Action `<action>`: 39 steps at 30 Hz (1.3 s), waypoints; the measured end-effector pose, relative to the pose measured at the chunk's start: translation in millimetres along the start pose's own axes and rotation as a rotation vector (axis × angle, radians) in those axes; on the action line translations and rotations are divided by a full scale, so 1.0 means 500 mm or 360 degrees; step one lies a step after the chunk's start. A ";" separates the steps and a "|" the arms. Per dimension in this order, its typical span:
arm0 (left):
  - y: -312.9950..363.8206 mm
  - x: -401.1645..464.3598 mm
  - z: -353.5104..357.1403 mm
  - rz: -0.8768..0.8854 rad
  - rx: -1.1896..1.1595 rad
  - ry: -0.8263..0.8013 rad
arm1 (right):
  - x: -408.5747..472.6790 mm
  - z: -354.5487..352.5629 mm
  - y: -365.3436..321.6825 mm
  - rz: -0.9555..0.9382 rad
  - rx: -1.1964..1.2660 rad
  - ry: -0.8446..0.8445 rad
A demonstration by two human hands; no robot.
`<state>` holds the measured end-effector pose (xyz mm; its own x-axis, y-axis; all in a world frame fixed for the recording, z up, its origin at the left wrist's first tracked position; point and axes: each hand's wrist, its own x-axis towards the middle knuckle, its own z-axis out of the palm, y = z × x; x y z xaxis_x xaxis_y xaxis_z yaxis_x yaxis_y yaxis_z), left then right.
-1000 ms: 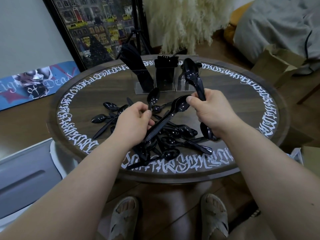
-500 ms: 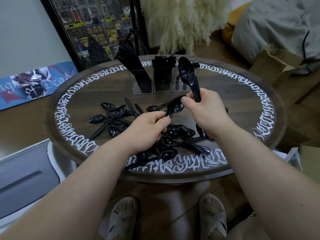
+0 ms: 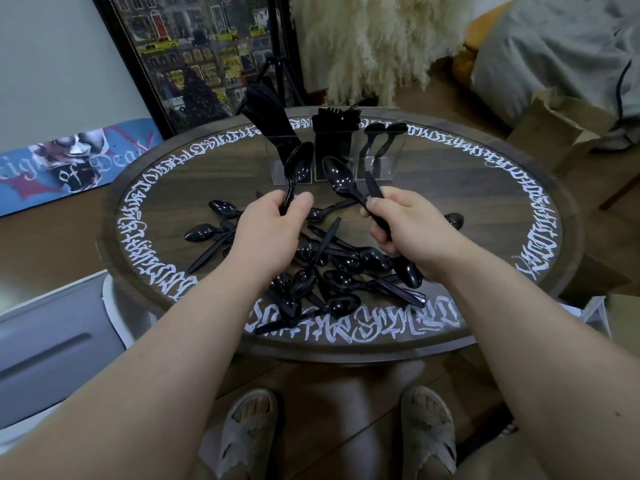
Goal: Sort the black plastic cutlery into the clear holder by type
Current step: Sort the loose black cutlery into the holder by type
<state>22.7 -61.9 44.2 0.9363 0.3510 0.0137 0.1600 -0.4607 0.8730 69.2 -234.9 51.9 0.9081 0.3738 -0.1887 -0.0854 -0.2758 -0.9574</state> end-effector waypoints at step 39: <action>0.014 -0.024 0.007 -0.0133 -0.0110 -0.0654 | -0.002 0.001 -0.016 -0.0492 0.0033 0.0634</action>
<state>13.5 -72.4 48.4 0.9701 0.0239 -0.2417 0.2321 -0.3839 0.8937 68.7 -232.6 59.3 0.9778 0.0672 0.1983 0.2075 -0.1862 -0.9604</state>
